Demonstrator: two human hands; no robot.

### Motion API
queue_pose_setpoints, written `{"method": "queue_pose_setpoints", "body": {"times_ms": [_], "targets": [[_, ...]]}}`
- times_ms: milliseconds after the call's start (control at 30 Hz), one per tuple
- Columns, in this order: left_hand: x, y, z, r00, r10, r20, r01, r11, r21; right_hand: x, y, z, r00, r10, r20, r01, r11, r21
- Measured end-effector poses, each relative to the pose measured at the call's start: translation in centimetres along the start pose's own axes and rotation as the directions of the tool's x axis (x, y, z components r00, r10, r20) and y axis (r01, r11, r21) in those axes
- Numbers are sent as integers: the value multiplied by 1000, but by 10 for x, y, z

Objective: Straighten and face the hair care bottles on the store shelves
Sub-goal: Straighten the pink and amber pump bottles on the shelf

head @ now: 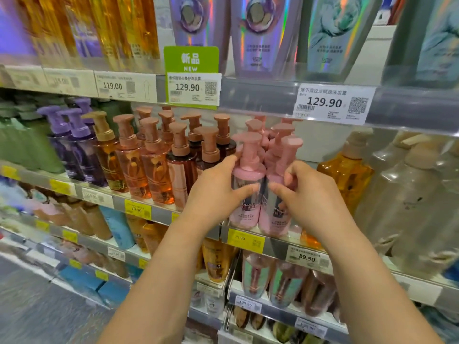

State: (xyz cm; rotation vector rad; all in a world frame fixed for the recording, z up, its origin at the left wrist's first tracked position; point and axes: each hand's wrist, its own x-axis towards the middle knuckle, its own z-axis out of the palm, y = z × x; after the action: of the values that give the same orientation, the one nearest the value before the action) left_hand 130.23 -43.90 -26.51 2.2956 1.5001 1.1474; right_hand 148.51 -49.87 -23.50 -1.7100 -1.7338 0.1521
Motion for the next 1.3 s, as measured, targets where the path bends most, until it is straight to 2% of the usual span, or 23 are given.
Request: {"method": "queue_pose_setpoints", "body": {"times_ms": [67, 167, 267, 367, 433, 533, 700, 833, 933, 1133, 1300], "targets": [[-7, -1, -6, 999, 6, -34, -7, 999, -33, -11, -9, -2, 998, -11, -66, 3, 994, -110], [-12, -11, -27, 990, 30, -138, -42, 996, -80, -24, -28, -8, 960, -65, -274, -4, 970, -244], [-13, -35, -55, 955, 51, -293, -72, 995, -62, -27, -56, -5, 923, -74, -379, 17, 988, -154], [-8, -66, -79, 936, 56, -348, -62, 998, -8, -23, -81, 19, 948, -34, -315, 29, 999, -18], [-1, -87, -91, 945, 80, -316, -58, 995, 78, -17, -95, 42, 956, -10, -293, 6, 1000, -13], [10, -115, -102, 969, 119, -216, -90, 986, 139, -5, -111, 72, 941, -19, -337, -5, 997, -71], [23, -142, -106, 983, 174, -57, -171, 984, 43, 27, -130, 103, 936, 17, -352, -83, 981, -173], [35, -147, -102, 943, 306, 132, -313, 949, 34, 37, -139, 117, 936, 53, -349, -153, 952, -265], [41, -148, -98, 908, 348, 231, -372, 926, 68, 37, -139, 118, 942, 73, -327, -176, 939, -296], [50, -153, -92, 909, 358, 212, -388, 913, 123, 39, -129, 111, 955, 114, -274, -166, 971, -174], [44, -143, -92, 922, 349, 166, -378, 906, 192, 41, -121, 95, 975, 161, -154, -183, 973, -144]]}}
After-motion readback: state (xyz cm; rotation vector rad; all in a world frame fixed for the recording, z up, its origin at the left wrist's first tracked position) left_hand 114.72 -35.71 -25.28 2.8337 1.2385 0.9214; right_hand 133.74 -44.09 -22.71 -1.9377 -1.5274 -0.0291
